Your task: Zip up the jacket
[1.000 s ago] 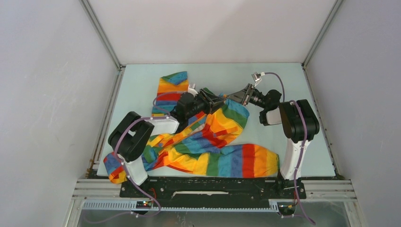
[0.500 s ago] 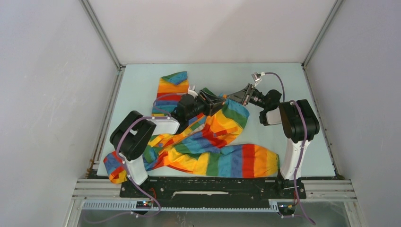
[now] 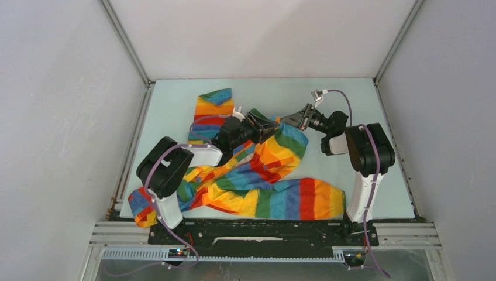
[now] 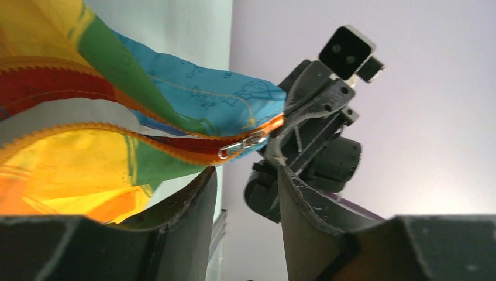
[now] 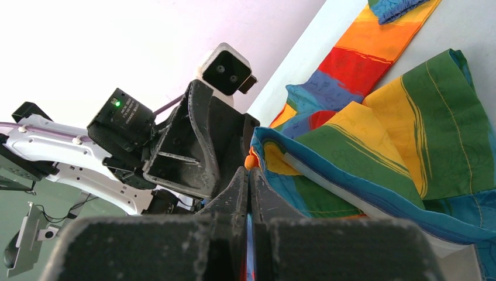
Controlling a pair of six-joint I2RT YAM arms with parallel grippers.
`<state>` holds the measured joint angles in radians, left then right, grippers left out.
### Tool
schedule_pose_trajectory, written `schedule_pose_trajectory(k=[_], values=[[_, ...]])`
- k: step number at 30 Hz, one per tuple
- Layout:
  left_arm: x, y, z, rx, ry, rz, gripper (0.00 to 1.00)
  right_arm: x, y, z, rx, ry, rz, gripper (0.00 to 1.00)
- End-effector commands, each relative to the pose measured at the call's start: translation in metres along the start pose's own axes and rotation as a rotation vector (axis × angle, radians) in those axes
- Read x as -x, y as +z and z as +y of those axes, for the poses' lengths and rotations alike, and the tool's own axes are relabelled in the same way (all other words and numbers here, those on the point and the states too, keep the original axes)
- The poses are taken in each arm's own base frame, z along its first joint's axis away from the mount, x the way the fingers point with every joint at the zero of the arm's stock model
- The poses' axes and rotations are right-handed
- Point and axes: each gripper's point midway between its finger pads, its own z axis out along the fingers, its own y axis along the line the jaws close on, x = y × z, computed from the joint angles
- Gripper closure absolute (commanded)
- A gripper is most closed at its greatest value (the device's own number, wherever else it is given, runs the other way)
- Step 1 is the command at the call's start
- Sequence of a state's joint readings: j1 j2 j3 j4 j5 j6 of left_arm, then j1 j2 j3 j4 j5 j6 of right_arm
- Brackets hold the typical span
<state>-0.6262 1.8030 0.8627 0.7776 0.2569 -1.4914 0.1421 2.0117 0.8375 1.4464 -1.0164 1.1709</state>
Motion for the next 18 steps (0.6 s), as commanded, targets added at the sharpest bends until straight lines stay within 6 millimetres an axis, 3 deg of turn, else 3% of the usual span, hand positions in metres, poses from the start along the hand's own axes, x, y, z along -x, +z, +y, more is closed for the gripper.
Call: schedule_pose_trajectory(k=[1, 4, 6, 14, 18], values=[[0.004, -0.006, -0.003, 0.023, 0.129, -0.028, 0.5, 0.014, 0.001, 0.027, 0.061, -0.106, -0.024, 1.0], [0.006, -0.01, 0.001, 0.063, 0.194, -0.034, 0.38, 0.014, 0.001, 0.027, 0.062, -0.108, -0.023, 1.0], [0.008, -0.01, -0.002, 0.05, 0.217, -0.037, 0.36, 0.014, 0.001, 0.027, 0.062, -0.107, -0.022, 1.0], [0.017, -0.01, -0.017, 0.05, 0.329, -0.057, 0.41, 0.014, 0.001, 0.027, 0.063, -0.108, -0.019, 1.0], [0.017, -0.007, -0.017, 0.03, 0.322, -0.052, 0.49, 0.013, 0.002, 0.028, 0.066, -0.109, -0.015, 1.0]])
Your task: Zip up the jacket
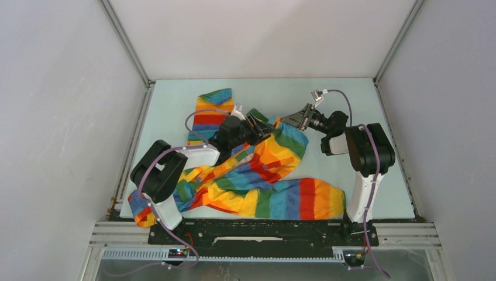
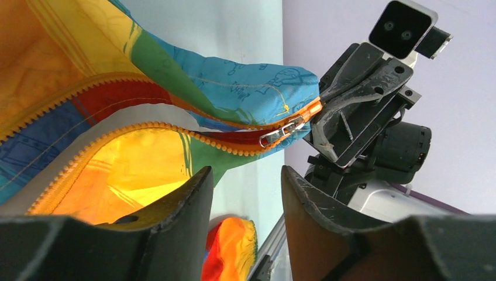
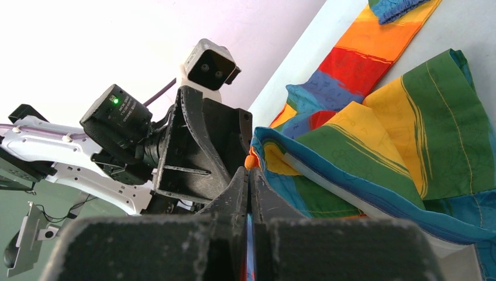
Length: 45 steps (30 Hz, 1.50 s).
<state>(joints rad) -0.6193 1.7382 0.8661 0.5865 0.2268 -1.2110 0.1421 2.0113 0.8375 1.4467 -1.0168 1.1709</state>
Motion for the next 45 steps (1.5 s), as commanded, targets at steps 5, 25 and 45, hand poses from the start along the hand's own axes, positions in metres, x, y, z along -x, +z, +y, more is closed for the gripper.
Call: schedule_pose_trajectory(k=[5, 25, 45], values=[[0.022, 0.002, -0.041, -0.103, 0.075, -0.054, 0.5, 0.013, 0.002, 0.028, 0.066, -0.108, -0.014, 1.0], [0.027, 0.013, -0.047, -0.182, -0.042, -0.045, 0.51, 0.011, 0.003, 0.027, 0.068, -0.103, -0.008, 1.0], [0.025, 0.011, -0.049, -0.208, -0.073, -0.042, 0.53, 0.011, 0.004, 0.028, 0.072, -0.104, -0.003, 1.0]])
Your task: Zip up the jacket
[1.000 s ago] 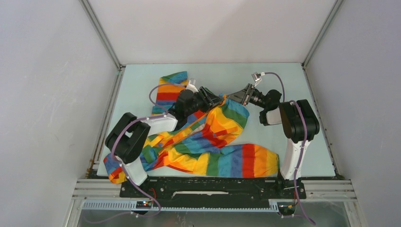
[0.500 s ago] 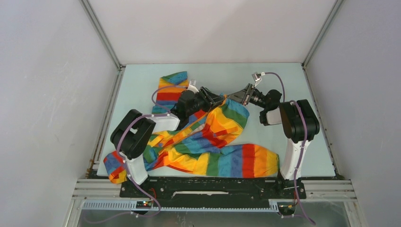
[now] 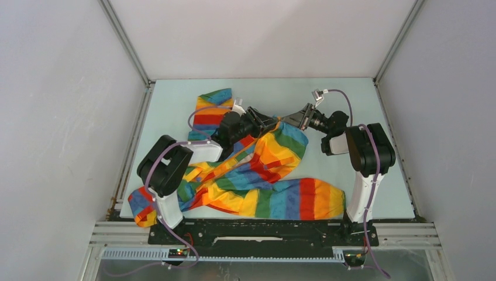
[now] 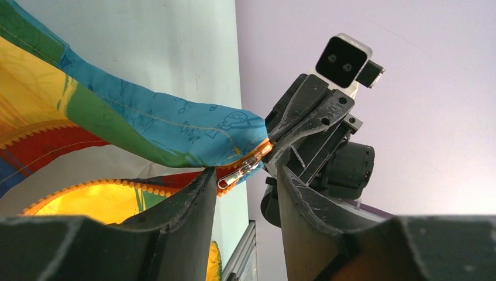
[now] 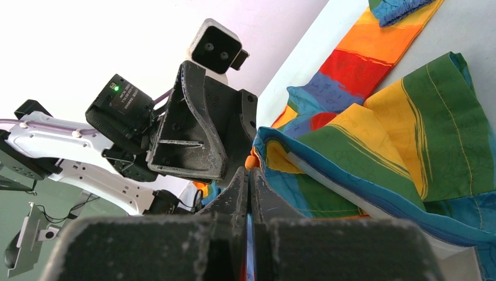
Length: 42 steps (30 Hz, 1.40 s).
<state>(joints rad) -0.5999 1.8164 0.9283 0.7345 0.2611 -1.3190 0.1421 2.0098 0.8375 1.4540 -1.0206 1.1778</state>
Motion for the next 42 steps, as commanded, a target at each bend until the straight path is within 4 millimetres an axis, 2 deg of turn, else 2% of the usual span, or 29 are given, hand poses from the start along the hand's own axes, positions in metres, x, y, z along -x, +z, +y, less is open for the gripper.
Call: schedule_pose_trajectory(k=[1, 21, 35, 42], values=[[0.006, -0.003, -0.022, -0.082, 0.008, -0.015, 0.54, 0.01, 0.004, 0.026, 0.068, -0.104, -0.003, 1.0], [0.006, -0.018, -0.028, -0.103, 0.007, -0.043, 0.62, 0.01, 0.006, 0.028, 0.073, -0.107, 0.001, 1.0], [0.007, -0.013, -0.028, -0.102, 0.003, -0.041, 0.65, 0.009, 0.006, 0.028, 0.073, -0.105, 0.003, 1.0], [0.007, -0.01, -0.025, -0.088, -0.006, -0.038, 0.71, 0.008, 0.006, 0.028, 0.076, -0.106, 0.007, 1.0]])
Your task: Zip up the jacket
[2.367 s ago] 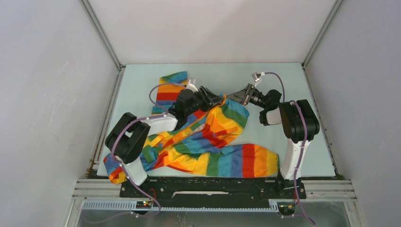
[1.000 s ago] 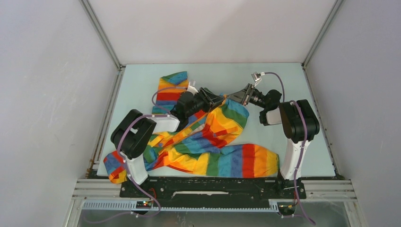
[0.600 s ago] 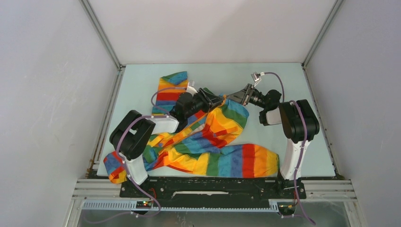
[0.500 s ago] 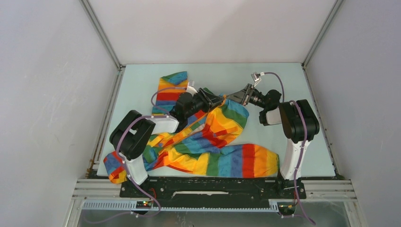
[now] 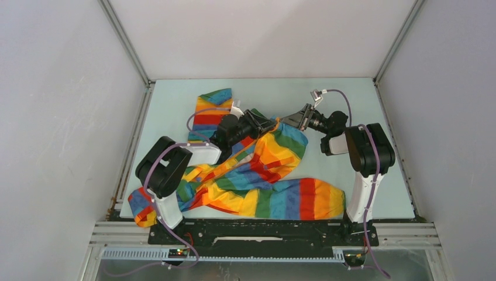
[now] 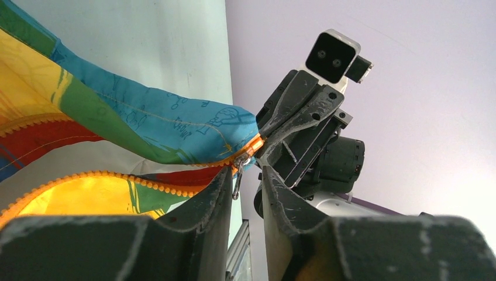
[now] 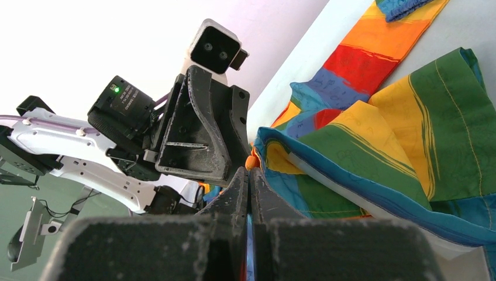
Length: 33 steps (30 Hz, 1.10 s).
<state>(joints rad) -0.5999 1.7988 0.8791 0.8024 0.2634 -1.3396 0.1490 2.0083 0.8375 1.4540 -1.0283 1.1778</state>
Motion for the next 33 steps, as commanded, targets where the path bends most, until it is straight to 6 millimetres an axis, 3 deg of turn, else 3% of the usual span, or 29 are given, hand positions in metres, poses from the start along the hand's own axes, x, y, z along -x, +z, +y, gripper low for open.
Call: schedule_pose_trajectory(k=[1, 15, 27, 30, 33], values=[[0.009, -0.001, -0.021, -0.05, 0.004, -0.03, 0.71, 0.012, 0.005, 0.026, 0.068, -0.106, -0.005, 1.0], [0.008, 0.004, -0.016, -0.024, 0.011, -0.018, 0.78, 0.012, 0.005, 0.027, 0.069, -0.108, -0.007, 1.0], [0.005, 0.006, -0.006, 0.037, 0.041, 0.008, 0.92, 0.014, 0.007, 0.029, 0.069, -0.108, -0.014, 1.0], [0.003, 0.007, 0.001, 0.076, 0.064, 0.024, 1.0, 0.016, 0.008, 0.028, 0.059, -0.105, -0.026, 1.0], [0.002, 0.008, 0.01, 0.135, 0.084, 0.044, 1.0, 0.02, 0.007, 0.025, 0.026, -0.107, -0.058, 1.0]])
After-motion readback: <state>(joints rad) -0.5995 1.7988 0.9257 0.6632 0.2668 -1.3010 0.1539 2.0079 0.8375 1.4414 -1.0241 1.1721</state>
